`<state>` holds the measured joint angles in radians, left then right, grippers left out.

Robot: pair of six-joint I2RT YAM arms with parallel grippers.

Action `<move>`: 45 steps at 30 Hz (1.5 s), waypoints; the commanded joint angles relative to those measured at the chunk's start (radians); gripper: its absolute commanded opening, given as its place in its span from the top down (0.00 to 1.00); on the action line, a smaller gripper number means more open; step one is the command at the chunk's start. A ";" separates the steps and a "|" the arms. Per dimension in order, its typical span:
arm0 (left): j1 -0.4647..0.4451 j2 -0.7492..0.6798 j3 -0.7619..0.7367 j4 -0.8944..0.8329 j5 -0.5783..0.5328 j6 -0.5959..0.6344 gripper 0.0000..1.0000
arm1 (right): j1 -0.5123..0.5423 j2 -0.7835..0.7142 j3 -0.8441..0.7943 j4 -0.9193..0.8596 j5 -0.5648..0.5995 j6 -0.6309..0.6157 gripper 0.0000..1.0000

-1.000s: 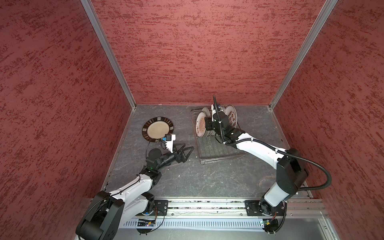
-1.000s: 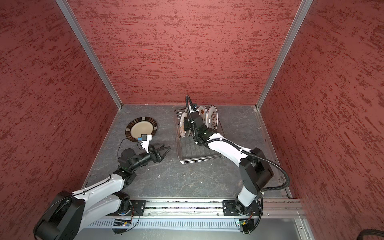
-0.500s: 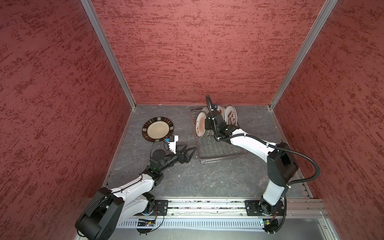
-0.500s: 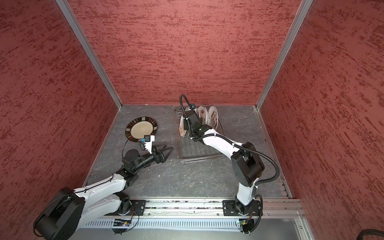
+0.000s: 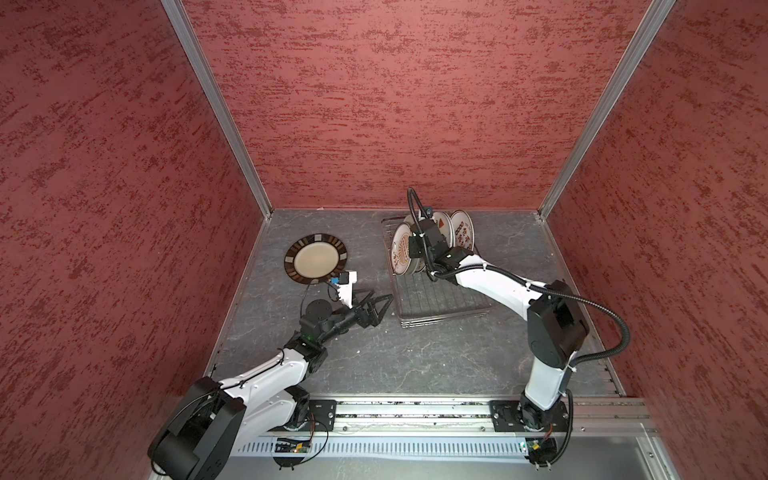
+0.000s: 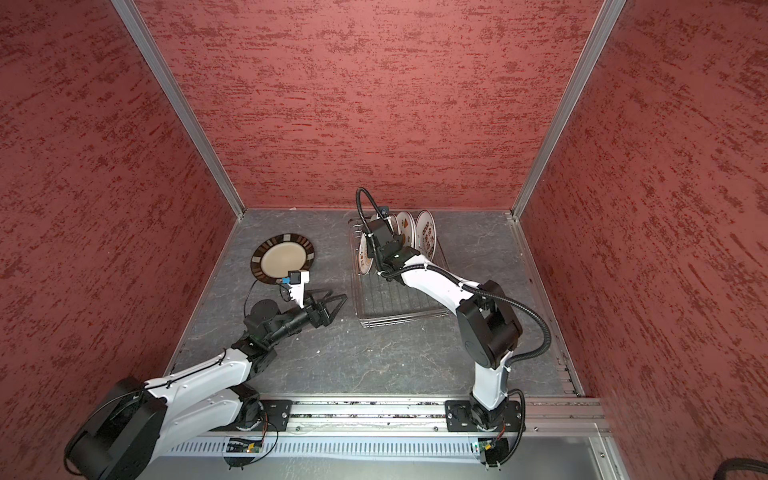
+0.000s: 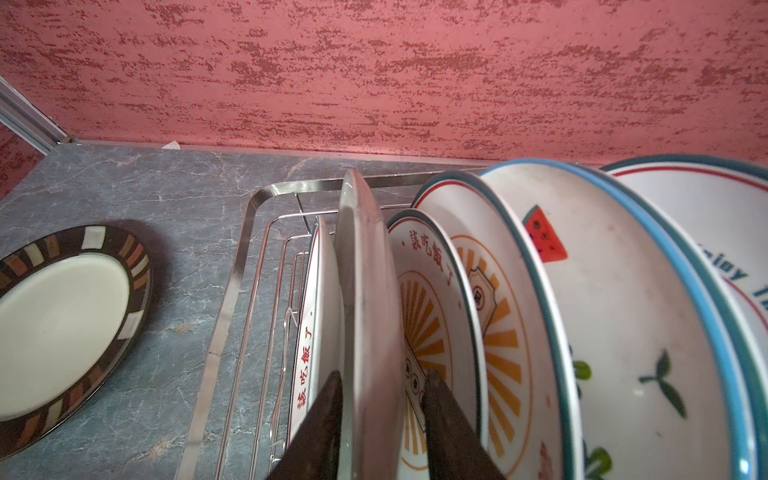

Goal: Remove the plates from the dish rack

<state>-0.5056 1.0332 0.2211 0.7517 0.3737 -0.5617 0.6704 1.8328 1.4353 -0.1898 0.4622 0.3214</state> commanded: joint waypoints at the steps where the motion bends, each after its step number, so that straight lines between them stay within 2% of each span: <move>1: -0.008 -0.029 0.005 -0.024 -0.026 0.030 0.01 | -0.002 -0.071 -0.040 0.044 0.019 0.009 0.64; 9: -0.016 -0.076 -0.004 -0.060 -0.068 0.039 0.01 | -0.006 -0.246 -0.225 0.216 -0.023 0.003 0.62; 14: -0.025 -0.095 -0.005 -0.079 -0.081 0.051 0.01 | -0.025 -0.296 -0.262 0.220 -0.052 0.013 0.59; 16: -0.027 -0.100 -0.007 -0.080 -0.089 0.054 0.01 | -0.042 -0.300 -0.267 0.223 -0.108 0.020 0.59; 18: -0.028 -0.100 -0.006 -0.078 -0.093 0.057 0.01 | -0.066 -0.328 -0.314 0.294 -0.196 0.042 0.62; 20: -0.030 -0.099 -0.006 -0.078 -0.096 0.058 0.01 | -0.074 -0.361 -0.362 0.361 -0.230 0.043 0.62; 25: -0.035 -0.088 -0.002 -0.077 -0.095 0.062 0.01 | -0.081 -0.334 -0.299 0.249 -0.260 0.033 0.60; 30: -0.042 -0.077 0.001 -0.069 -0.089 0.061 0.01 | -0.081 -0.325 -0.298 0.202 -0.146 0.040 0.55; 34: -0.054 -0.064 -0.008 -0.034 -0.105 0.060 0.01 | -0.081 -0.321 -0.302 0.221 -0.258 0.029 0.62; 36: -0.054 -0.053 -0.008 -0.022 -0.104 0.058 0.01 | -0.072 -0.288 -0.261 0.179 -0.270 0.019 0.63; 39: -0.069 -0.037 0.013 -0.044 -0.092 0.086 0.01 | -0.033 -0.224 -0.193 0.116 -0.154 -0.006 0.60; 45: -0.079 -0.015 0.025 -0.049 -0.098 0.092 0.01 | -0.019 -0.122 -0.108 0.066 -0.096 0.008 0.57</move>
<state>-0.5777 1.0153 0.2211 0.6956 0.2825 -0.4953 0.6479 1.6844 1.2785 -0.0731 0.2966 0.3336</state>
